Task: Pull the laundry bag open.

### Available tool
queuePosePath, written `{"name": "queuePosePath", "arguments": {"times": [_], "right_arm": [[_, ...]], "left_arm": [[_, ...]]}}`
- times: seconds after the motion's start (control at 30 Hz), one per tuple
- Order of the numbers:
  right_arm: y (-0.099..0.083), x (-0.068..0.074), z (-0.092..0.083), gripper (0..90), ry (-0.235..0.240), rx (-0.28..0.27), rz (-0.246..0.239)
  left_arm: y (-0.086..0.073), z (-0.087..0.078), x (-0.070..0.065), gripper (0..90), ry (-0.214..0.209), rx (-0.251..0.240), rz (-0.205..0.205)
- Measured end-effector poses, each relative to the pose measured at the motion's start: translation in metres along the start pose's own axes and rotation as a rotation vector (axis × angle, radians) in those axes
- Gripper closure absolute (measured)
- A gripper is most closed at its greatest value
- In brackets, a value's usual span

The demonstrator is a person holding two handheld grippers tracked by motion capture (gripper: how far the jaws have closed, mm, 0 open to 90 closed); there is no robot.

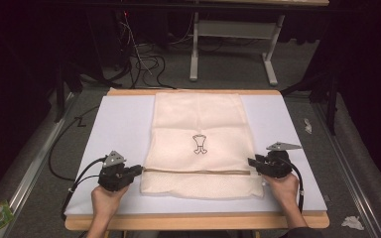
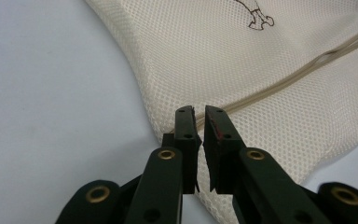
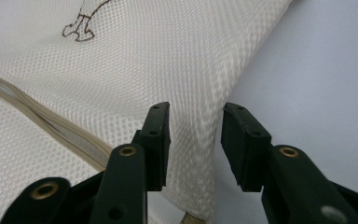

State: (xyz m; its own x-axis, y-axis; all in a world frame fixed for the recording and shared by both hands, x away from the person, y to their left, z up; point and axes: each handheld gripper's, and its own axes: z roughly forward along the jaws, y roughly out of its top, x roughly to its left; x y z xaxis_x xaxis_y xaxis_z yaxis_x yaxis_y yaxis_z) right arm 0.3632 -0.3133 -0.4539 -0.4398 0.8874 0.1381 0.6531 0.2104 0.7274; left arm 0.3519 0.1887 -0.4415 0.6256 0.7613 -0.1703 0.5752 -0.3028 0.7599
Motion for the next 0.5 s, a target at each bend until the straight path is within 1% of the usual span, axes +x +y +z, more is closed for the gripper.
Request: {"name": "queuePosePath", "arguments": {"times": [0.07,0.13,0.17,0.3,0.37,0.5], "right_arm": [[0.000,0.000,-0.003,58.4,-0.009,-0.011,0.009],[0.001,-0.001,-0.006,57.2,-0.017,-0.026,0.000],[0.002,0.001,-0.008,57.1,-0.021,-0.032,0.003],[0.004,0.004,-0.015,57.3,-0.029,-0.064,-0.021],[0.005,0.005,-0.018,57.2,-0.036,-0.071,-0.036],[0.007,0.003,-0.024,57.0,-0.041,-0.089,-0.029]], "left_arm": [[0.000,0.000,0.000,81.5,0.001,-0.008,-0.002],[0.000,-0.001,0.000,79.2,0.003,-0.018,-0.001],[0.001,-0.002,0.000,77.6,0.006,-0.025,-0.002],[0.002,-0.005,0.001,70.7,0.008,-0.049,-0.006],[0.003,-0.007,0.001,67.6,0.018,-0.052,-0.010],[0.004,-0.013,0.003,62.4,0.037,-0.081,-0.015]]}}
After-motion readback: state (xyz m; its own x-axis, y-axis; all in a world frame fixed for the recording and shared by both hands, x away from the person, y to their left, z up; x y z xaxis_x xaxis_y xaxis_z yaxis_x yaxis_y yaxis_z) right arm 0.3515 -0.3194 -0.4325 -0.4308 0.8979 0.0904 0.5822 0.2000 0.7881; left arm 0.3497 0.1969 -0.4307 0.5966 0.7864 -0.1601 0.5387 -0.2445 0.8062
